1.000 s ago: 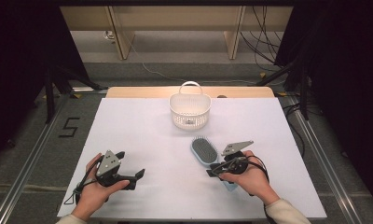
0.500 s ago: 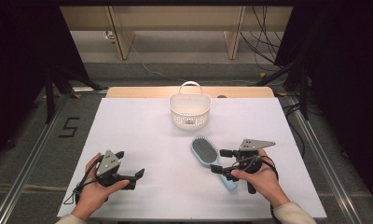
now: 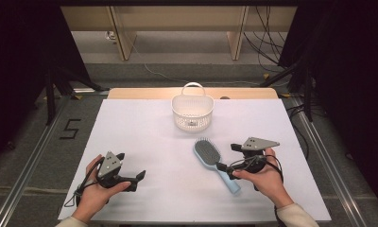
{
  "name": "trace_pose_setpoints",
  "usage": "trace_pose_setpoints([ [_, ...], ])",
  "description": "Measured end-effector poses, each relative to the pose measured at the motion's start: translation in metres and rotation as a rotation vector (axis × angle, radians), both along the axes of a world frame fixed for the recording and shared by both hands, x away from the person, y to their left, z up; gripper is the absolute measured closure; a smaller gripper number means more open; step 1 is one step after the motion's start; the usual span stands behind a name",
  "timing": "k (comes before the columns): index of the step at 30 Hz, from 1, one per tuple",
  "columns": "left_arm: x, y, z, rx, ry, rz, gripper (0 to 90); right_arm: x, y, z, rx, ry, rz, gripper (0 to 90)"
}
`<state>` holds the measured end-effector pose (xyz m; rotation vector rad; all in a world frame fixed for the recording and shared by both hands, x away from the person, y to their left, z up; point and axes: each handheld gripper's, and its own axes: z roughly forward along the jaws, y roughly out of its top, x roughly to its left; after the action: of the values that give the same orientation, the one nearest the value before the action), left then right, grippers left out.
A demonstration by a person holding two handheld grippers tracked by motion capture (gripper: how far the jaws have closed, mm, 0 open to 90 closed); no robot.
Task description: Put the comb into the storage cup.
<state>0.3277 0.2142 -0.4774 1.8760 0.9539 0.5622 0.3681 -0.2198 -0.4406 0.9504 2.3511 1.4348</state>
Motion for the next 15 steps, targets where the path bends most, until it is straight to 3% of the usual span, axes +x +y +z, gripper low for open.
trace_pose_setpoints([
  [8,0.0,0.0,0.0,0.0,0.001,-0.004,0.0,0.003,0.009,-0.001,-0.119,0.033,-0.009,5.2],
  [15,0.0,-0.001,0.0,-0.002,0.001,-0.004,0.0,0.006,0.018,-0.006,-0.238,0.115,-0.025,8.6],
])
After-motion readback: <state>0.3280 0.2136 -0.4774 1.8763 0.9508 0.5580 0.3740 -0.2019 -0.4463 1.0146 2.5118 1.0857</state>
